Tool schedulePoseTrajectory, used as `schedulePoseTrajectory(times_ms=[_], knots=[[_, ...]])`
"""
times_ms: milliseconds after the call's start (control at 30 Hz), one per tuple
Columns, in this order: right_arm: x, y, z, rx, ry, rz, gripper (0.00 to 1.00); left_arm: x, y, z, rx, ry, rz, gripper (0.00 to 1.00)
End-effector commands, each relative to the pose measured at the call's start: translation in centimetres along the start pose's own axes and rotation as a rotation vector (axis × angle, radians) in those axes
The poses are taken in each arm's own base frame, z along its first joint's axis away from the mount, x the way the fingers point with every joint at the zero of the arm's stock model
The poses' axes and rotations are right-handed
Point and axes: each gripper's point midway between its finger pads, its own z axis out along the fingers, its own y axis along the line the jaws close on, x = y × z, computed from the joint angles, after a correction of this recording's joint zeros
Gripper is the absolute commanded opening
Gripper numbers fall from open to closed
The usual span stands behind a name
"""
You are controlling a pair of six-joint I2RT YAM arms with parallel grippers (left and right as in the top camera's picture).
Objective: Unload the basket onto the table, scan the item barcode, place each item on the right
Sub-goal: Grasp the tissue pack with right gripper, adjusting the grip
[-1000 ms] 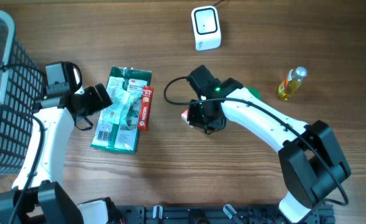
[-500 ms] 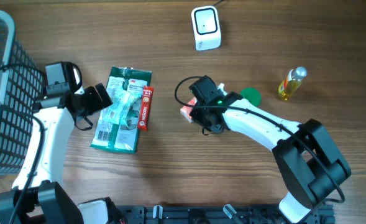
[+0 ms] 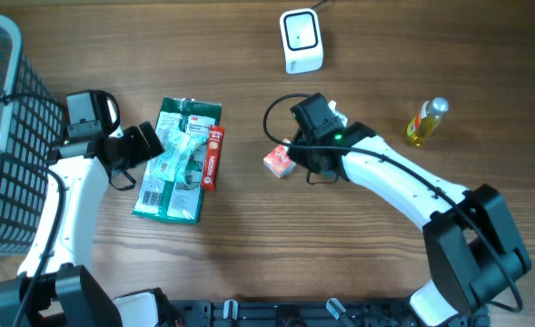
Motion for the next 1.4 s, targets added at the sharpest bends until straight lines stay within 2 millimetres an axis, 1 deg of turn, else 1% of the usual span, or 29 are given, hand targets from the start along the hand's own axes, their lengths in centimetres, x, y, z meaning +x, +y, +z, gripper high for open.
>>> schedulePoseTrajectory(times_ms=[0,133,233,367,433,533,600,700,767,800,833,900,933,967,1000,1033,1100,1133,1200,1300,1367], knots=[[0.9,-0.9,1.4,0.050,0.014,0.087,0.10,0.3,-0.2,0.2,0.007,0.010,0.023,1.00],[1.2,-1.5,3.1,0.081,0.027,0.158,0.11,0.3,-0.2,0.2,0.007,0.010,0.023,1.00],[0.5,-0.8,3.1,0.047,0.007,0.169,0.11,0.3,-0.2,0.2,0.007,0.010,0.023,1.00],[-0.2,-0.6,3.1,0.037,-0.022,0.169,0.11,0.3,-0.2,0.2,0.007,0.010,0.023,1.00],[-1.0,0.0,3.1,0.015,-0.058,0.119,0.11,0.3,-0.2,0.2,0.007,0.010,0.023,1.00],[-2.2,2.0,3.0,-0.059,-0.107,-0.027,0.12,0.3,-0.2,0.2,0.007,0.010,0.023,1.00],[-2.7,2.7,2.8,-0.083,-0.131,-0.112,0.18,0.3,-0.2,0.2,0.007,0.010,0.023,1.00],[-3.8,3.1,1.7,-0.110,-0.139,-0.186,0.28,0.3,-0.2,0.2,0.007,0.010,0.023,1.00],[-4.4,3.8,-0.3,-0.175,-0.124,-0.180,0.33,0.3,-0.2,0.2,0.007,0.010,0.023,1.00],[-4.6,3.9,-1.0,-0.198,-0.113,-0.167,0.33,0.3,-0.2,0.2,0.007,0.010,0.023,1.00],[-4.6,3.7,-1.5,-0.205,-0.100,-0.135,0.33,0.3,-0.2,0.2,0.007,0.010,0.023,1.00],[-4.3,1.9,-1.7,-0.151,-0.064,-0.012,0.34,0.3,-0.2,0.2,0.007,0.010,0.023,1.00],[-4.1,1.0,-1.5,-0.112,-0.054,0.002,0.34,0.3,-0.2,0.2,0.007,0.010,0.023,1.00],[-4.0,0.1,-1.1,-0.070,-0.057,0.004,0.26,0.3,-0.2,0.2,0.007,0.010,0.023,1.00],[-3.6,-0.9,-0.4,-0.030,-0.054,0.002,0.11,0.3,-0.2,0.2,0.007,0.010,0.023,1.00],[-3.3,-1.3,0.2,-0.017,-0.042,0.006,0.04,0.3,-0.2,0.2,0.007,0.010,0.023,1.00],[-2.7,-1.8,1.1,0.006,-0.024,0.023,0.04,0.3,-0.2,0.2,0.007,0.010,0.023,1.00],[-2.4,-2.2,2.0,0.022,-0.011,0.039,0.04,0.3,-0.2,0.2,0.007,0.010,0.023,1.00],[-2.0,-2.3,3.4,0.033,0.005,0.034,0.04,0.3,-0.2,0.2,0.007,0.010,0.023,1.00],[-1.6,-1.5,4.6,-0.007,0.028,0.025,0.05,0.3,-0.2,0.2,0.007,0.010,0.023,1.00],[-1.6,-1.2,4.9,-0.017,0.031,0.025,0.06,0.3,-0.2,0.2,0.007,0.010,0.023,1.00]])
